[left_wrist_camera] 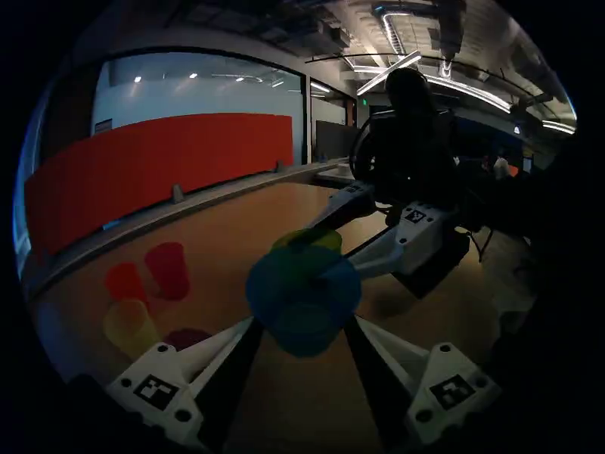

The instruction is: Pour water

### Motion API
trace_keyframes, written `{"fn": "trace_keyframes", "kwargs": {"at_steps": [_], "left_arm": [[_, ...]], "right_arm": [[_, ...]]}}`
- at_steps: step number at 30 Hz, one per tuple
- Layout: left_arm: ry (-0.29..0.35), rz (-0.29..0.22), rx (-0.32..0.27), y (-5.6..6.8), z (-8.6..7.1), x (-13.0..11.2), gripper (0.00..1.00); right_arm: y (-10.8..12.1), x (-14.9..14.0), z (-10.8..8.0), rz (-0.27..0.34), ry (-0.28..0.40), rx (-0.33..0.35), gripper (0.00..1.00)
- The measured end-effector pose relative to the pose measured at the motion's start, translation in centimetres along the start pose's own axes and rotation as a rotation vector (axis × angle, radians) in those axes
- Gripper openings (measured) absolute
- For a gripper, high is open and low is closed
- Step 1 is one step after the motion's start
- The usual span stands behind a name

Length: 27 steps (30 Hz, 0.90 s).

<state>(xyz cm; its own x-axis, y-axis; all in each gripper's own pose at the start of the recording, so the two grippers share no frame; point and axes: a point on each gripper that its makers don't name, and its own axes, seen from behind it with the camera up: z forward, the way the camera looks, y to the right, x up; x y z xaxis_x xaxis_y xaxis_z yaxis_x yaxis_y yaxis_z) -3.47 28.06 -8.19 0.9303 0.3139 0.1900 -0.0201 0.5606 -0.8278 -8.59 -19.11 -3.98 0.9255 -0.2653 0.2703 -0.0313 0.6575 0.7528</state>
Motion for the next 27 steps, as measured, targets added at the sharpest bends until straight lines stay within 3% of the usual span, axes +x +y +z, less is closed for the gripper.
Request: {"fn": "trace_keyframes", "kwargs": {"at_steps": [6, 27], "left_arm": [[-0.043, 0.001, -0.012, 0.9, 0.3, -1.6, 0.77], [-0.166, 0.012, -0.033, 1.3, 1.6, -4.8, 0.77]], "right_arm": [[-0.2, -1.5, -0.1, 0.008, -0.027, 0.001, 0.92], [-0.1, -4.4, 0.4, 0.015, -0.102, -0.003, 0.92]]}}
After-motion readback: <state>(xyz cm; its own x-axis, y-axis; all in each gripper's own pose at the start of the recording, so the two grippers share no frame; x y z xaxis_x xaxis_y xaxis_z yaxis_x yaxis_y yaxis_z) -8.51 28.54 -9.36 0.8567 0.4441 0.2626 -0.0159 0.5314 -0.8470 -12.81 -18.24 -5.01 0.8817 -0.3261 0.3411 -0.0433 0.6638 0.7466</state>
